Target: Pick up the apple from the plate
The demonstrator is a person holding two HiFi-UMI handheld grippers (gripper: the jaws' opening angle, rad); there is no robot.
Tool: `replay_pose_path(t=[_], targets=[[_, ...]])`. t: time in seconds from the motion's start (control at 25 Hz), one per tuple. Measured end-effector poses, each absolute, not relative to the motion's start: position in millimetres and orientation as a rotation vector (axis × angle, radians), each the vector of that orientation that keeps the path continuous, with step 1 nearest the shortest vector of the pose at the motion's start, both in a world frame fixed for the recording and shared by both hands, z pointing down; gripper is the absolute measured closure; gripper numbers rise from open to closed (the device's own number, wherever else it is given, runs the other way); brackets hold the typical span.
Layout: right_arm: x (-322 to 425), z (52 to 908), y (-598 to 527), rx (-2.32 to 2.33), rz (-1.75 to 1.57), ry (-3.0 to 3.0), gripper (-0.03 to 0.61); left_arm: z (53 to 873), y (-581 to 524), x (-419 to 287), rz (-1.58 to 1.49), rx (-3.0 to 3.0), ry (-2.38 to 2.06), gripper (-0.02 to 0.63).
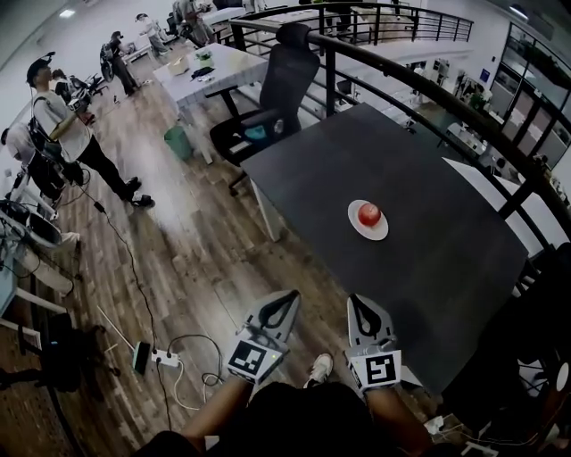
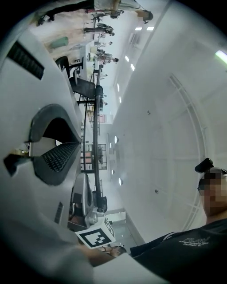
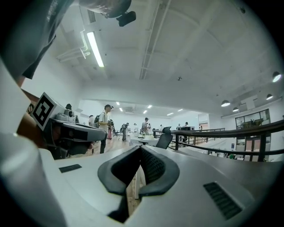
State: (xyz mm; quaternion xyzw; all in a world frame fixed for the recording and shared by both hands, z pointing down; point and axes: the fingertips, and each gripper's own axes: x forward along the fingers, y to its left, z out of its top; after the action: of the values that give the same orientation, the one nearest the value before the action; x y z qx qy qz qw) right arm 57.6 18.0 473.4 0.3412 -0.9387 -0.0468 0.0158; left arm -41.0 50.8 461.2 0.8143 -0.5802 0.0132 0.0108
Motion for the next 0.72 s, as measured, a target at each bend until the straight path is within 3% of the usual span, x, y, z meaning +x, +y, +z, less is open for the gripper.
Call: replay_pose_path(t=[0.72], targets=[[25.2, 489.0, -81.3, 1.076, -0.064, -2.837, 0.554, 474.0, -66.2, -86.8, 0.044, 2.615, -1.712, 0.591]])
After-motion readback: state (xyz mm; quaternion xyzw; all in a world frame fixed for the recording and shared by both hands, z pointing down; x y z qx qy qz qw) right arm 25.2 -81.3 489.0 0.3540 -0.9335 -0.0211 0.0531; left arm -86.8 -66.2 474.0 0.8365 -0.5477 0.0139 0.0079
